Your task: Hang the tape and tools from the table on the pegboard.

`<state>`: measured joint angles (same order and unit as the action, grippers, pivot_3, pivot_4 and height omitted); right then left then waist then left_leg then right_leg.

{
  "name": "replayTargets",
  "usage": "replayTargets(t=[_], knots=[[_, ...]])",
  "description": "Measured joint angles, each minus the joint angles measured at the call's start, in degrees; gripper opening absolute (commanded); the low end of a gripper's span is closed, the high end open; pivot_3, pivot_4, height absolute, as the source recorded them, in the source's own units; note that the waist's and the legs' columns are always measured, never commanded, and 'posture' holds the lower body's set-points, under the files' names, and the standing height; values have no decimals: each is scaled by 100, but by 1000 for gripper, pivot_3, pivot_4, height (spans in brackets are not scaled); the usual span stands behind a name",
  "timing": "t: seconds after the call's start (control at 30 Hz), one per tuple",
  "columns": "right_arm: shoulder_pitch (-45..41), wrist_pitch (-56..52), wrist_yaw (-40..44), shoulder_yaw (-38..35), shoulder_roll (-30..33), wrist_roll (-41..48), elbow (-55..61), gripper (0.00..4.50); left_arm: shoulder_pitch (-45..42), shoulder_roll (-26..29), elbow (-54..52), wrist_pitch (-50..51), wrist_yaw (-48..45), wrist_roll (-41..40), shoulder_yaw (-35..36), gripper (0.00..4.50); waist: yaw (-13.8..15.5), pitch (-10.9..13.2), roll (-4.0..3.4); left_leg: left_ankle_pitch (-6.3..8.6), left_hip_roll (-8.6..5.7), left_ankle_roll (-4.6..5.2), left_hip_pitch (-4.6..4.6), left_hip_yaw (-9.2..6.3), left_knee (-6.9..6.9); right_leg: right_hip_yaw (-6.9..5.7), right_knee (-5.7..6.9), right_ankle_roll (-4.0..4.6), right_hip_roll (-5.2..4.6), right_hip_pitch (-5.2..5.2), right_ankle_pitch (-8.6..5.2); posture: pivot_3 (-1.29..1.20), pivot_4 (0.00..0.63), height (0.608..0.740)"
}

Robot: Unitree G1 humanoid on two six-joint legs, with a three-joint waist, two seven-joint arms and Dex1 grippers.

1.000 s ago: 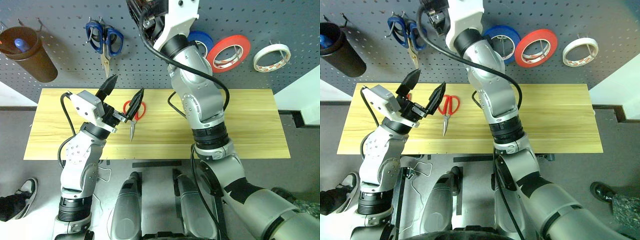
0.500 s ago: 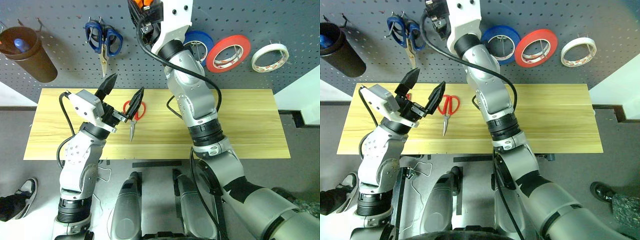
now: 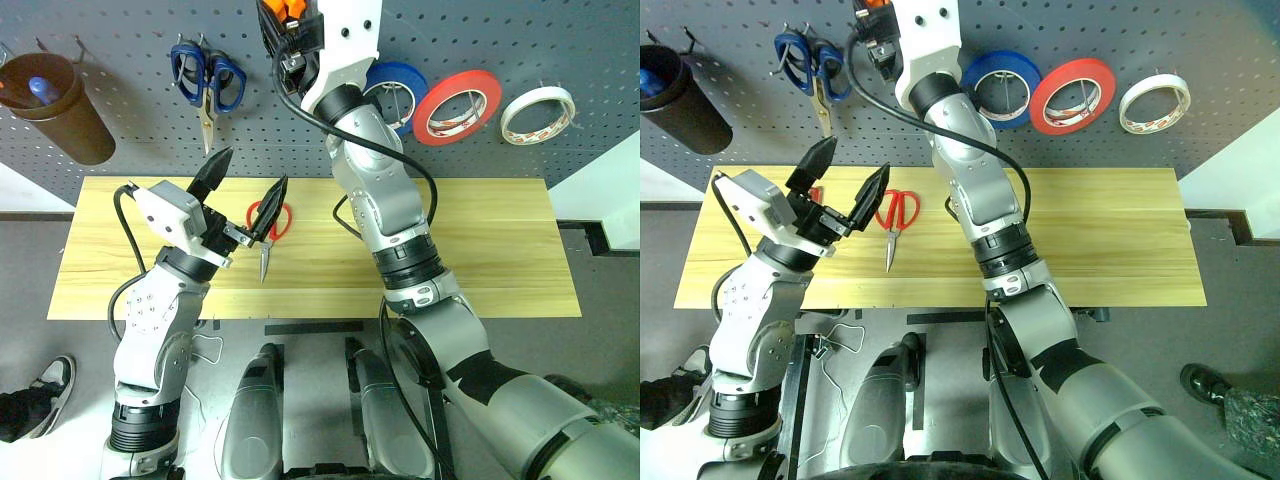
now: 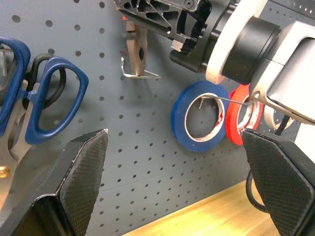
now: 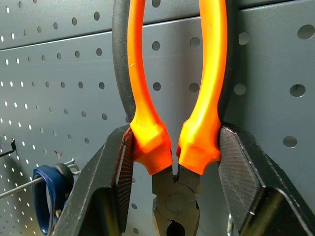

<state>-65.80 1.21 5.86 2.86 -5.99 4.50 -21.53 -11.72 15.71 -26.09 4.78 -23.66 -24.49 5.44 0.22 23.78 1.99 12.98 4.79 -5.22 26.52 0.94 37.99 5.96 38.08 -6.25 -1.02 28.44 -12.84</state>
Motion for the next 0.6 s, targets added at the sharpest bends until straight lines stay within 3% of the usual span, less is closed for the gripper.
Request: replayTargets(t=[0.6], knots=[[-248, 448, 96, -20, 82, -99, -802, 2099, 73, 124, -382, 274, 103, -116, 98, 4500, -30, 8, -6, -1, 1, 2, -3, -2, -1, 2, -1, 1, 2, 0, -1, 116, 438, 721]])
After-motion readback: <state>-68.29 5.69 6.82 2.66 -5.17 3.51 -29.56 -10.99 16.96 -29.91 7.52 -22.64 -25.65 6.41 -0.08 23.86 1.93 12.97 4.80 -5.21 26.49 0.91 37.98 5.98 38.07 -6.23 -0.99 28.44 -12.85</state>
